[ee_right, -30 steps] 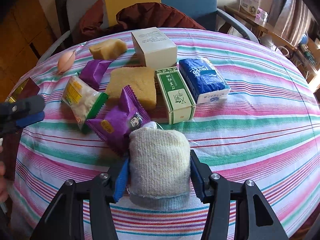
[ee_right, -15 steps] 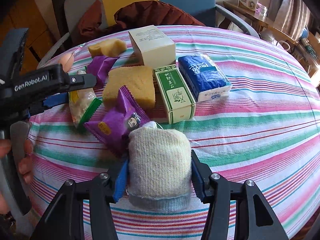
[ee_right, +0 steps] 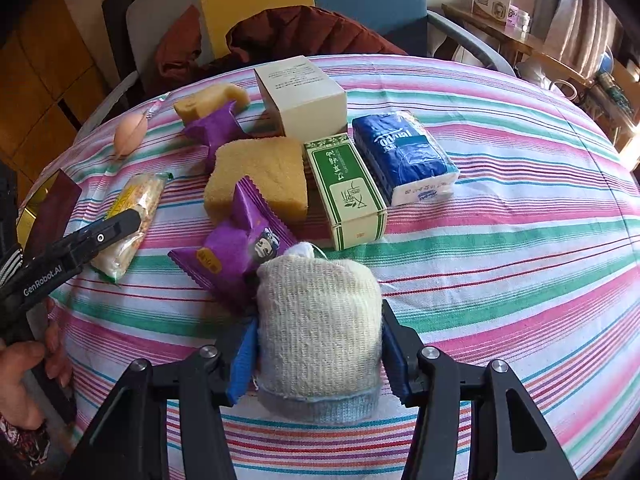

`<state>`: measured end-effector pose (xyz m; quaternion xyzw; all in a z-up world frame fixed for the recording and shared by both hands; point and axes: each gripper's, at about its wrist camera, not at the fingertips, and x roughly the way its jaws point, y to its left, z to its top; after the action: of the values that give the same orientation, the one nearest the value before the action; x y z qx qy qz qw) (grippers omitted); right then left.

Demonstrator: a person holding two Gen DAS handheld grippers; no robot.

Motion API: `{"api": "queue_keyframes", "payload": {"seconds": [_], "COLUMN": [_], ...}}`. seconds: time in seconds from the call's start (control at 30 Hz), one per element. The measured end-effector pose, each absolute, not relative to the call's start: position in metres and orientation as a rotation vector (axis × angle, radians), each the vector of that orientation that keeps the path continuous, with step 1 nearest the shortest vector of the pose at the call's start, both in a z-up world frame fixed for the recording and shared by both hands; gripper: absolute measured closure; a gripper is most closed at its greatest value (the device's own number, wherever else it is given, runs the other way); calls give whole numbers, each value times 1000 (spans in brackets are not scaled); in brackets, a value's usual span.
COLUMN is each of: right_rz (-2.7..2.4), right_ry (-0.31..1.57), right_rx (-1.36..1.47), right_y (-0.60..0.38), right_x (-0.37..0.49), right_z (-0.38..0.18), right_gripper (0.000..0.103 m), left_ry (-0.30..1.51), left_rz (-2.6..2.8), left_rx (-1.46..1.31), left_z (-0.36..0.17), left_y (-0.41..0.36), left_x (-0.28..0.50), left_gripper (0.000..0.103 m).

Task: Organize objects
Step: 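Grasp the white snack bag with green lettering with the left tool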

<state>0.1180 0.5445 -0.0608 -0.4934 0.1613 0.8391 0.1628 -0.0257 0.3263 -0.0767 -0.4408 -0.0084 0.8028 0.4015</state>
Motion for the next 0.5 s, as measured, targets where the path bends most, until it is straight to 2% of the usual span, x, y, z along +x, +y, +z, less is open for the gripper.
{"api": "queue_keyframes", "payload": {"seconds": [0.23,0.5], "right_rz": [2445,2542], "right_ry": [520,767], "right_rx": [-1290,-1197], "right_y": [549,535], "right_x": [127,135], "right_z": [-45,-33], "right_gripper": [49,49], "left_ry": [32,64], "left_rz": [2062,2092], "left_rx": [-1051,-1016], "left_z": [-77,-75], "left_y": [310,290], "left_x": [-5,7], "left_gripper": [66,66]}}
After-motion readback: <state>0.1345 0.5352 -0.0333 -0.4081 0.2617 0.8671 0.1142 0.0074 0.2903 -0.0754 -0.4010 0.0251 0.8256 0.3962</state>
